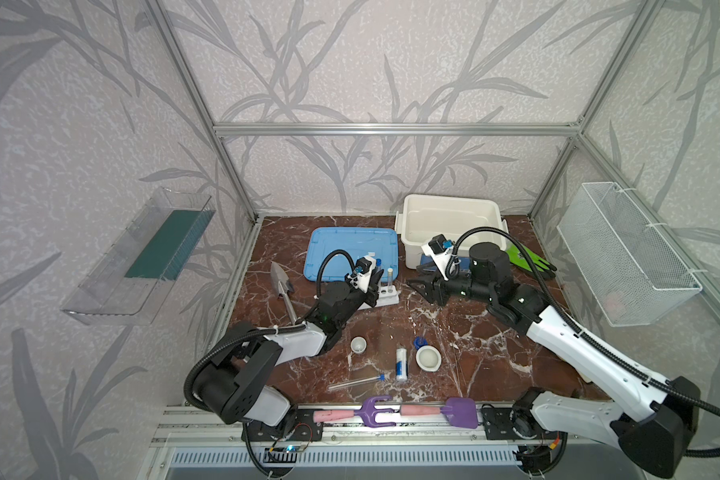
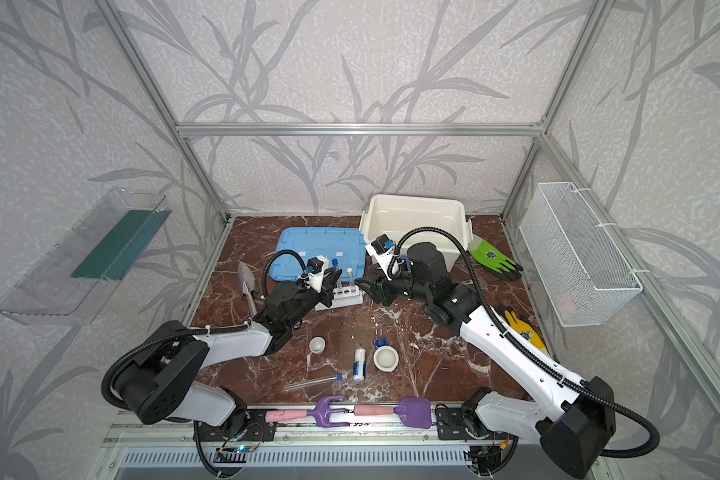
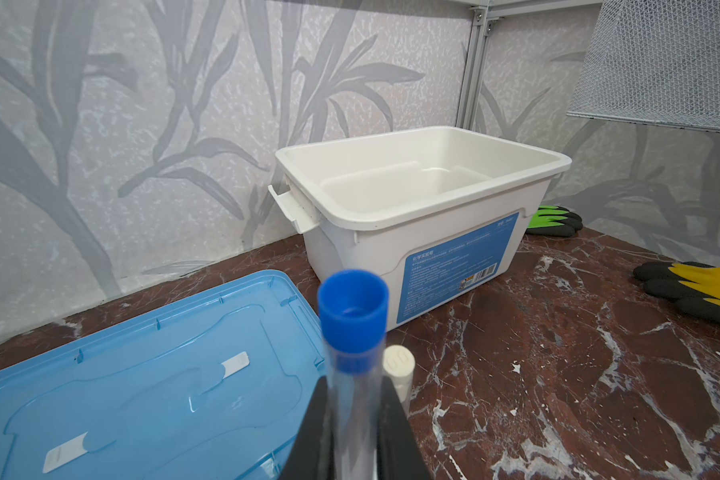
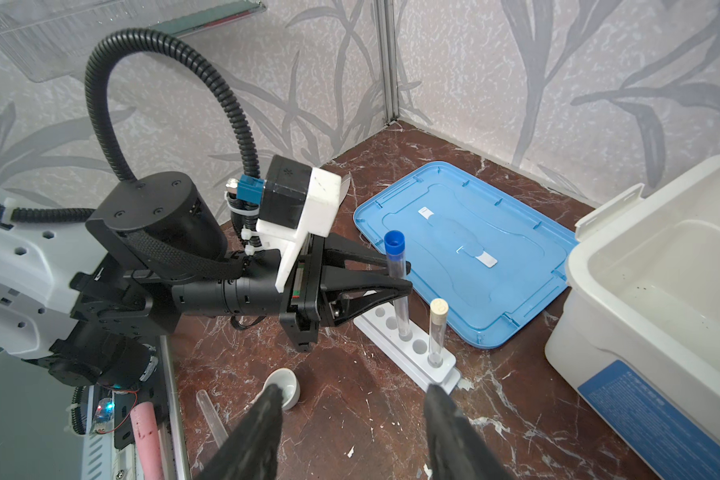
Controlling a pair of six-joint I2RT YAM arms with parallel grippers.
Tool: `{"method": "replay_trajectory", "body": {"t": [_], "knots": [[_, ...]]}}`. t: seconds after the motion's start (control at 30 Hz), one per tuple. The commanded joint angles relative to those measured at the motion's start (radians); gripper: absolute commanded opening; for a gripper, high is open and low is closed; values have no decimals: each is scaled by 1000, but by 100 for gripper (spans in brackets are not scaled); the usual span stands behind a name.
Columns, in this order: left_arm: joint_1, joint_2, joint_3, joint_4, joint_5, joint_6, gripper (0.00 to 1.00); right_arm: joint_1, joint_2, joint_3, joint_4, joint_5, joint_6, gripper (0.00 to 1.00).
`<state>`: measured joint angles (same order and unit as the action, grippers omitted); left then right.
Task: Organize the chemistry lab equipment
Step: 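Carry the tube with the left gripper and lower it into the white rack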
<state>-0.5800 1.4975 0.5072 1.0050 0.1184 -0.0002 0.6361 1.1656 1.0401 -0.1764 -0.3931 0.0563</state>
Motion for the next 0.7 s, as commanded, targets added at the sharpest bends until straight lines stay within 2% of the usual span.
{"method": "replay_trajectory", "body": {"t": [0.0,0.67], "knots": [[3,31,-4,123,14,-38,6,-7,-7,-9,39,-7,9,55],[5,154,-21,207,21,-72,7,-30,18,-31,84,-18,31,55]]}}
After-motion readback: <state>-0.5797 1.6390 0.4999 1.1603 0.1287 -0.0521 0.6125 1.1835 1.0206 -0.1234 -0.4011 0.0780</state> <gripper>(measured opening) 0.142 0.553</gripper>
